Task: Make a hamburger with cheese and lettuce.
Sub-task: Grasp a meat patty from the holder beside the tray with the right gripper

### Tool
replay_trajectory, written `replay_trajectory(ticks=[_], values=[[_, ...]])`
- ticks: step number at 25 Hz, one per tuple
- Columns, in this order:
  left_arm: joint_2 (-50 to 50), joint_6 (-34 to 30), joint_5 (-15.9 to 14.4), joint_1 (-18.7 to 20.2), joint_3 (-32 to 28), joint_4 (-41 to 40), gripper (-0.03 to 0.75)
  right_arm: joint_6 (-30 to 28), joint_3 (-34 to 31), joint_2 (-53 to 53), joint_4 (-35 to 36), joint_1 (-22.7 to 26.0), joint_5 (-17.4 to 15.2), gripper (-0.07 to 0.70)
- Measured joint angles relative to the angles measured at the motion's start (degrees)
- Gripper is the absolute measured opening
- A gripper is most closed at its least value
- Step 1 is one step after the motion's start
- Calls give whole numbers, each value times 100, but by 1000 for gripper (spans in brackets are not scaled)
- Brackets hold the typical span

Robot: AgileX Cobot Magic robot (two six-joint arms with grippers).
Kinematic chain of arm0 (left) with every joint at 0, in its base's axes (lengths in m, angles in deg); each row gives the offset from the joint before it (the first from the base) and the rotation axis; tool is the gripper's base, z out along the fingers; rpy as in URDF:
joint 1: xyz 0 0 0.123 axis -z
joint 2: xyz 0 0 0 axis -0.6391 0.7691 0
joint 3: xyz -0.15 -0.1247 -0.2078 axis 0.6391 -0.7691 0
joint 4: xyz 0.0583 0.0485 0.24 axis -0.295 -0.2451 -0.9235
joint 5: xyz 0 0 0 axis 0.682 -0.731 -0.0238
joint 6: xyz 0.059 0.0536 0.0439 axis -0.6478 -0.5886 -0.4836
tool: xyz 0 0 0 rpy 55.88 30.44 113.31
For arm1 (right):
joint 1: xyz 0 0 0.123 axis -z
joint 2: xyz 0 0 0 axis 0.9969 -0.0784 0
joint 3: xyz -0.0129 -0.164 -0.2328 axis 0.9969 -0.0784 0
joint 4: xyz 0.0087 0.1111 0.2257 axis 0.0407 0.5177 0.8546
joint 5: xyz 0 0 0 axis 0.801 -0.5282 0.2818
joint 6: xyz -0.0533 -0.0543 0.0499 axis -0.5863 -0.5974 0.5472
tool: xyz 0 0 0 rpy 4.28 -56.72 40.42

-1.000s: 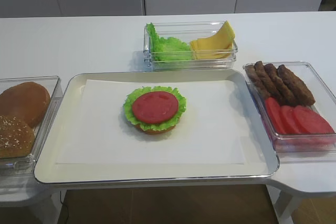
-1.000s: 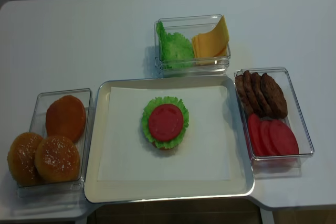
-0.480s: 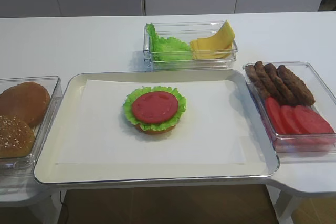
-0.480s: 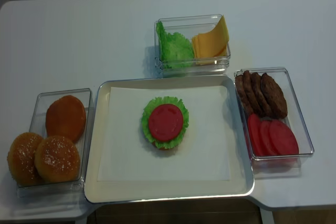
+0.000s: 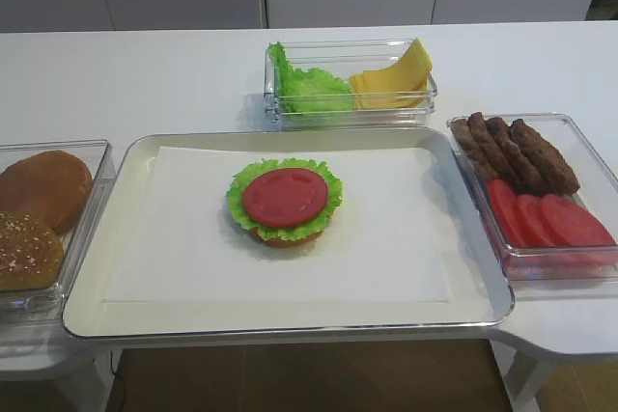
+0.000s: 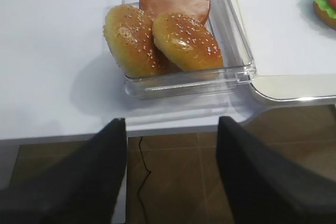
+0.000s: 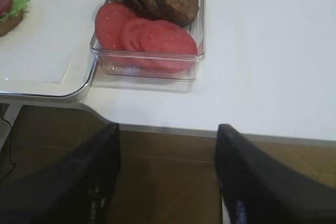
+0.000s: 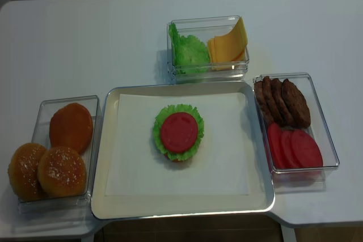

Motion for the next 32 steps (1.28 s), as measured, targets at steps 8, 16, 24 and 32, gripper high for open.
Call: replay_trajectory(ticks=[8,16,24,32], values=[[0,0,0,0,0,0,404,21,0,0,-22,0,0,447],[0,0,0,0,0,0,404,35,0,0,364,0,29,447],[0,0,0,0,0,0,404,229,598,-523,668,0,48,448],[0,0,0,0,0,0,404,185,1686,-2399,751,0,543,447]])
